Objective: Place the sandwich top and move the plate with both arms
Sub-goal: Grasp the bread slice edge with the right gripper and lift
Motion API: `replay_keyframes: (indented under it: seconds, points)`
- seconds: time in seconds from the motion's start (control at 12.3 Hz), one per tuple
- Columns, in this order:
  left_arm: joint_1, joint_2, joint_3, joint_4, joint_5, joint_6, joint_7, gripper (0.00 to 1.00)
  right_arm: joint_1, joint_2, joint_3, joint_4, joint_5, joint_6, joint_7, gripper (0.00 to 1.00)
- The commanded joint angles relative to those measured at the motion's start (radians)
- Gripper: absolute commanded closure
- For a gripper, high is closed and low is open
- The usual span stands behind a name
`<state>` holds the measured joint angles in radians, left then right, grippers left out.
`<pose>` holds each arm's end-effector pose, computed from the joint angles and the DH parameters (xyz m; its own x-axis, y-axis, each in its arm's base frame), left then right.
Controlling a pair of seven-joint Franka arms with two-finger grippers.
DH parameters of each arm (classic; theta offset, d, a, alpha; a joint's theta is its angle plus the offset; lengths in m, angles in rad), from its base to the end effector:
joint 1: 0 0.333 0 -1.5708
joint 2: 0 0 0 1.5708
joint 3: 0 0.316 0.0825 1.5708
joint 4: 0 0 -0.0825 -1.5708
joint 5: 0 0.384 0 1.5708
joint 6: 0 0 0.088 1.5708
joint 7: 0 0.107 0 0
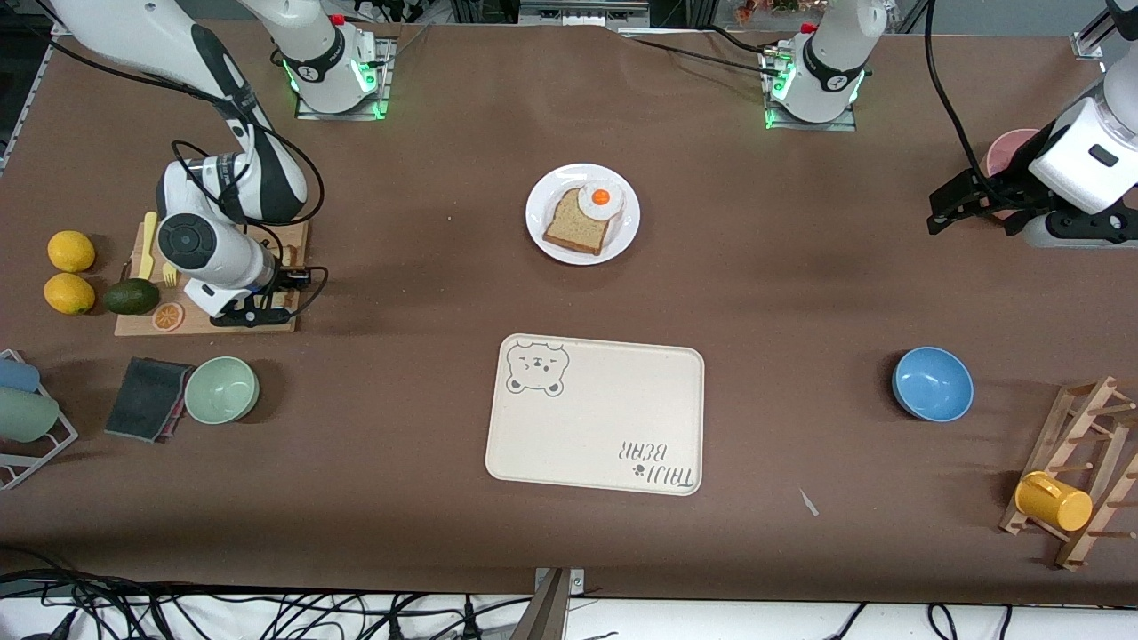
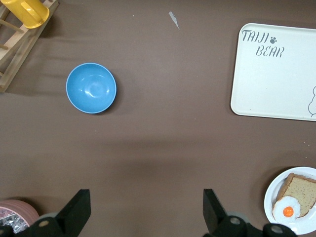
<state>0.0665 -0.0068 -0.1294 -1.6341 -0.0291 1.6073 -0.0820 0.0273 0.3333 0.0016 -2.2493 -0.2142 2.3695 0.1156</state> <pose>0.5530 -0.0381 0.6015 0.9995 0.0202 -0.0223 0.0208 -0.9994 0.0264 0.5184 0.0125 0.1998 0.9763 0.0668 -0.2057 0.0963 -0.9859 0.1368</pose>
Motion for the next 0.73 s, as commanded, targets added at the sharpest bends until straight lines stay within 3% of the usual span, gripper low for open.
replay_keyframes:
  seconds: [0.0, 0.16, 0.65]
  points:
    - [-0.007, -0.005, -0.001, 0.003, 0.031, -0.012, -0.007, 0.00, -0.006, 0.009, 0.001, -0.030, -0.017, 0.011, 0.024, 0.81]
    - [-0.007, -0.005, -0.001, 0.003, 0.031, -0.012, -0.009, 0.00, -0.006, 0.012, 0.001, -0.030, -0.017, 0.013, 0.024, 0.98]
    - [-0.007, -0.005, -0.001, 0.003, 0.031, -0.012, -0.009, 0.00, 0.002, 0.003, 0.006, -0.003, -0.017, 0.002, 0.019, 1.00]
